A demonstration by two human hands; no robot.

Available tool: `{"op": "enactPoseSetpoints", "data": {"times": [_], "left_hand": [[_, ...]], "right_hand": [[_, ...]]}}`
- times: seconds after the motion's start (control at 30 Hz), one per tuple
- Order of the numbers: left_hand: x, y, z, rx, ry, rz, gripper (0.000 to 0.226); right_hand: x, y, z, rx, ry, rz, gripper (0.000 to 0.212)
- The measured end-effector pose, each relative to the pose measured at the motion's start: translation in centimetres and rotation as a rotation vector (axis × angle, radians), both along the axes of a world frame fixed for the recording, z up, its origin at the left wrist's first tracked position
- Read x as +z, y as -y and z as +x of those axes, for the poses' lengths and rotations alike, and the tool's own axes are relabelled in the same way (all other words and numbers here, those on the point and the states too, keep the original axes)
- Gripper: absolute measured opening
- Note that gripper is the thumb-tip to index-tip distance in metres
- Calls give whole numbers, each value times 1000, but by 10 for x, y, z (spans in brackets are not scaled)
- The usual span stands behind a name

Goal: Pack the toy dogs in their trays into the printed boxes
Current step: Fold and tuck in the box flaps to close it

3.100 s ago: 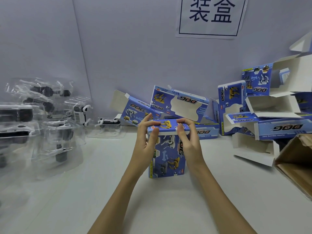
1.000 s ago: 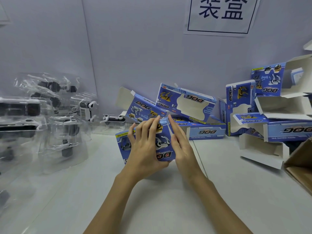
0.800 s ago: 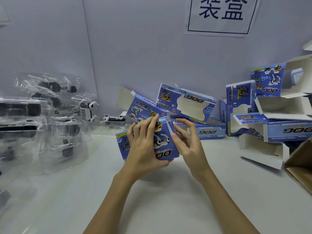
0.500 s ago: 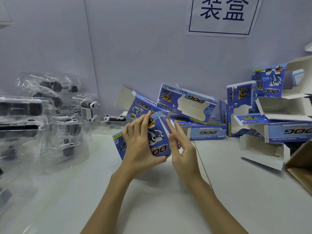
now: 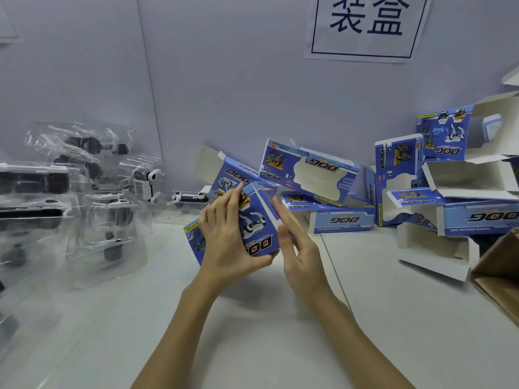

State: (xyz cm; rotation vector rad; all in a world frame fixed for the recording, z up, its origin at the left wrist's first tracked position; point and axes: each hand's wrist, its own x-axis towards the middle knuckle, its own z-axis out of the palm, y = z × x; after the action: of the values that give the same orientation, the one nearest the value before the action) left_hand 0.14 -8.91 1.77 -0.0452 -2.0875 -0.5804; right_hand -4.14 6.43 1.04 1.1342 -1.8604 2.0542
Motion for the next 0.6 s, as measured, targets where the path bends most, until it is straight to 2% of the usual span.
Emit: {"op": "enactPoseSetpoints", "data": {"times": [0.2,0.3,0.33,0.47,0.6], "left_hand": [[2,1,3,-5,20,17,119],[2,2,3,-3,19,24,119],[2,3,3,-7,19,29,118],[3,2,3,-28,22,39,119],[3,2,2,-33,31,41,119]], "right_hand": [[-2,-2,0,-93,-194,170,69],[-1,-3,-3,-118,-259,212,64],[-1,-3,-3,-103,-244,199,60],[0,-2,-6,27,42,22,49],[-1,-1,-6,11,58,-16,48]]}}
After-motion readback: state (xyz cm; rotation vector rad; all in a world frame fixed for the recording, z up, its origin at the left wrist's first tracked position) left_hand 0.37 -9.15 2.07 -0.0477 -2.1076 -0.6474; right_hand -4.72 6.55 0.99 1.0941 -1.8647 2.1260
